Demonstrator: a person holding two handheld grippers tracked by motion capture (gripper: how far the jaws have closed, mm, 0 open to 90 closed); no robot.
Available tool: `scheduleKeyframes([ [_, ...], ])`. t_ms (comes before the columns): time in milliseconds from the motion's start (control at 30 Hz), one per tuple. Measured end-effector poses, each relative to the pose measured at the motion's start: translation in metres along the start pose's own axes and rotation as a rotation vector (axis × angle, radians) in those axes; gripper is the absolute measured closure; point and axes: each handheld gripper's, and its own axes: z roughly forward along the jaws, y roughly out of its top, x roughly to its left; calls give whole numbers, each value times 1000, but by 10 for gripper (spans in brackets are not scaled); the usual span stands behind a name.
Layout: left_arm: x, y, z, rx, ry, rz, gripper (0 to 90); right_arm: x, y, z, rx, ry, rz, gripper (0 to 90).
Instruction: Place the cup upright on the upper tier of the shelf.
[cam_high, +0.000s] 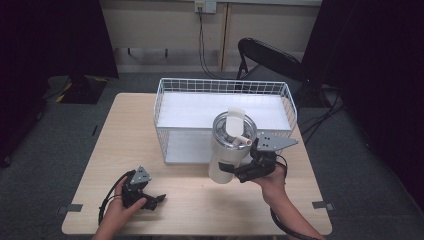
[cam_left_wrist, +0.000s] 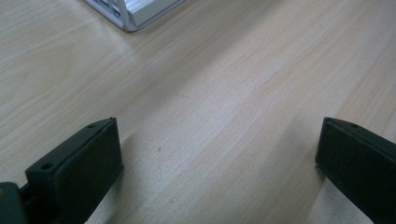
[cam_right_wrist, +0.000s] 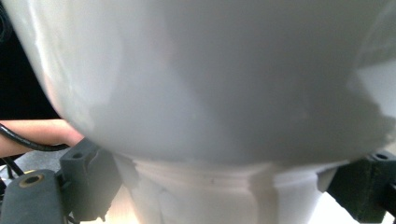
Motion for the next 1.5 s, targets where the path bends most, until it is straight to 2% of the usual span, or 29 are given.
scheduleKeyframes([
  [833, 0, 0, 0, -1, -1, -2, 0, -2, 25, 3, -10, 9, 13, 105],
  [1067, 0, 0, 0, -1, 0, 2, 0, -5, 32, 3, -6, 8, 28, 105],
  [1500, 0, 0, 0, -1, 0, 2, 0, -7, 43, 4, 4, 6, 27, 105],
])
